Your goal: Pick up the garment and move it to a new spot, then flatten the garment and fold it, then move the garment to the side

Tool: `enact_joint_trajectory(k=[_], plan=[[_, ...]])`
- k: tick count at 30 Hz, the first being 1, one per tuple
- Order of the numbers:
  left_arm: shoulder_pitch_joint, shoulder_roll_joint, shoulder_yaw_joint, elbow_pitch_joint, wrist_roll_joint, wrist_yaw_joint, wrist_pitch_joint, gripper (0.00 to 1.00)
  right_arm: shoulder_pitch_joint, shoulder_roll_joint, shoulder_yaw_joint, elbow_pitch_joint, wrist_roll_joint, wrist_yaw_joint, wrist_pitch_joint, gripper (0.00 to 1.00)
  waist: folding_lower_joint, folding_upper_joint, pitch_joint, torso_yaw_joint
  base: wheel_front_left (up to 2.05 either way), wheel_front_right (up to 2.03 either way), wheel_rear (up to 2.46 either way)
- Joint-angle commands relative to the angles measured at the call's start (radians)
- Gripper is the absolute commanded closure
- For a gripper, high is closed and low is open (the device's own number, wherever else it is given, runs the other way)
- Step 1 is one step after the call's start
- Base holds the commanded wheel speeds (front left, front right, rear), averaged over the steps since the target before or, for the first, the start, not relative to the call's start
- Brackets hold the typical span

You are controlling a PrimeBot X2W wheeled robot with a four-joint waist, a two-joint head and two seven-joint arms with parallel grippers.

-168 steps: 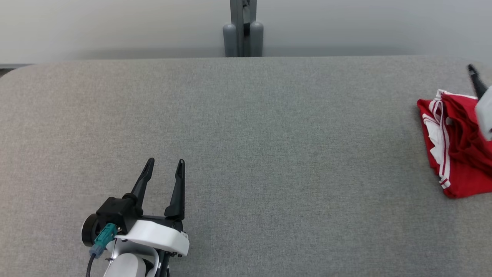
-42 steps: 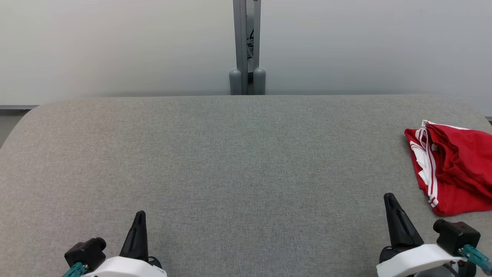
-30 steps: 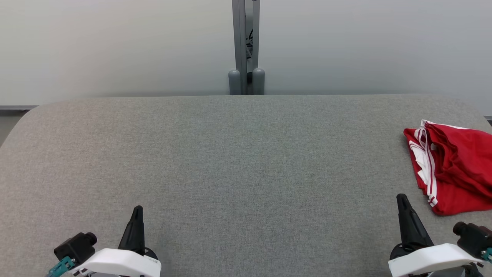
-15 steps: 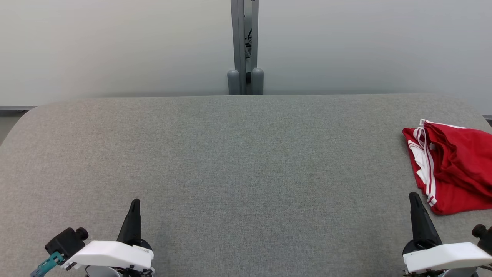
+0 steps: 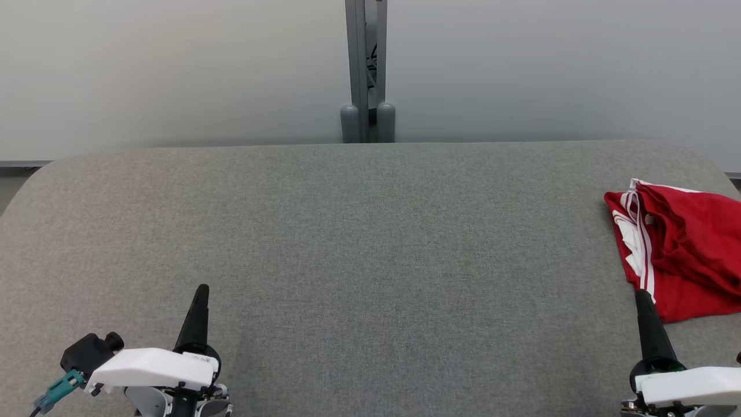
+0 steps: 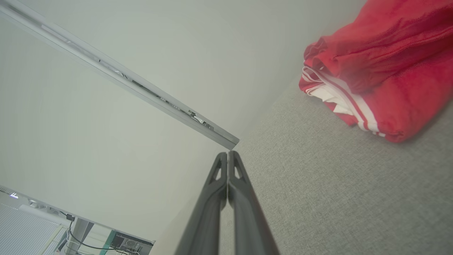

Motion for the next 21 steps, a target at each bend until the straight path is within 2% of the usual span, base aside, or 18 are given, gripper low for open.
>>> enact_joint_trajectory(k=[1,21], plan=[[-0.028,0.004,0.008,-0.006,-0.028,-0.009,0.008,1.00,0.004,-0.010,-0.009,-0.019,0.037,0.000,0.007,1.00,0.0000,-0.0001,0.000,0.000,0.00,0.00,0.00],[-0.064,0.005,0.035,0.002,-0.246,-0.037,0.081,1.00,0.025,-0.015,-0.053,-0.055,0.302,0.000,0.058,1.00,0.0000,-0.0001,0.001,-0.007,0.00,0.00,0.00]])
